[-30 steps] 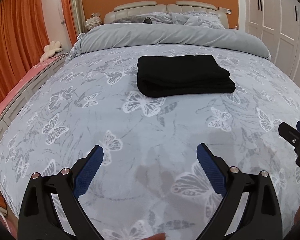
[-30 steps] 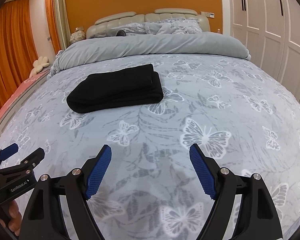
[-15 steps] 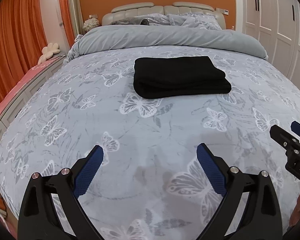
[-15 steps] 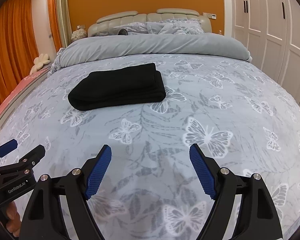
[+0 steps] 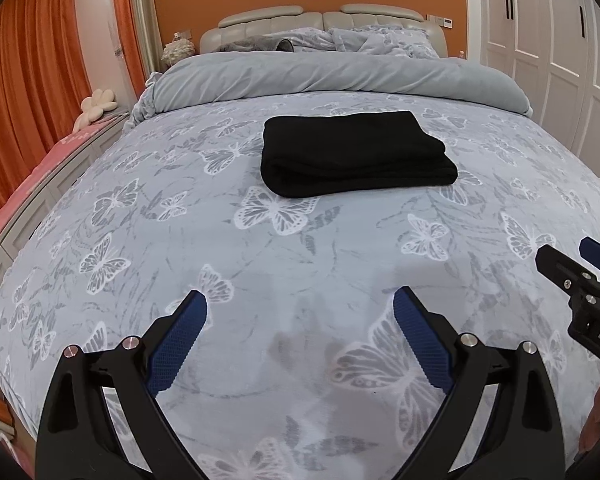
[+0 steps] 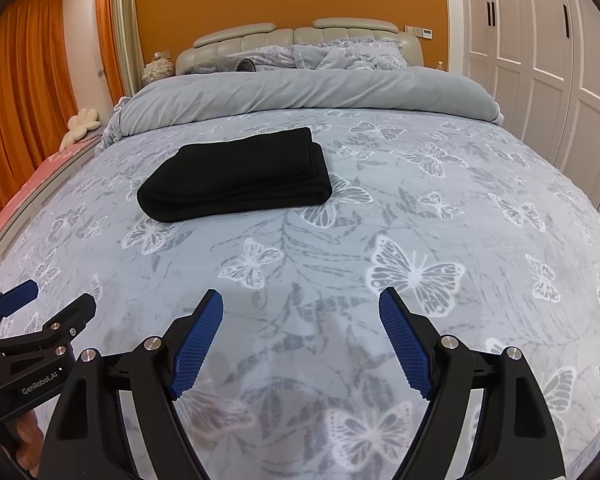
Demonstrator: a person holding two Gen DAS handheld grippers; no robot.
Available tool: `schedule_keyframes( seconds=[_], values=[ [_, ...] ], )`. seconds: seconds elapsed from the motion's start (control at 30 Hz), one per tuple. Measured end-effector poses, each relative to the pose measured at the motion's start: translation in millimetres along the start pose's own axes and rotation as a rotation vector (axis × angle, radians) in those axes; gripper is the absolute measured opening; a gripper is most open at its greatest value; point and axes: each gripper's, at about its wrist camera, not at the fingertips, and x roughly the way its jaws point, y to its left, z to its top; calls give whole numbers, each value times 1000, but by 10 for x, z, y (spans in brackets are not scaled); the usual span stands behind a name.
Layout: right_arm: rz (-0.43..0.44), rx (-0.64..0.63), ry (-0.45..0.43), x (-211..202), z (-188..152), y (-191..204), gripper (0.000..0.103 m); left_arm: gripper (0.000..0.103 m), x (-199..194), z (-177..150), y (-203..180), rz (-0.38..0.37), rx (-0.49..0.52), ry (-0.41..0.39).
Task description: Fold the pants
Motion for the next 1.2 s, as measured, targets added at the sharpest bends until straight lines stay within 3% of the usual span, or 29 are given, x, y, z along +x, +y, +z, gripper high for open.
schedule_keyframes(
  seconds=[1.2],
  values=[
    [-2,-6,0,-8,-11,50,78,93,-16,-13,-41,-5,19,-10]
  ],
)
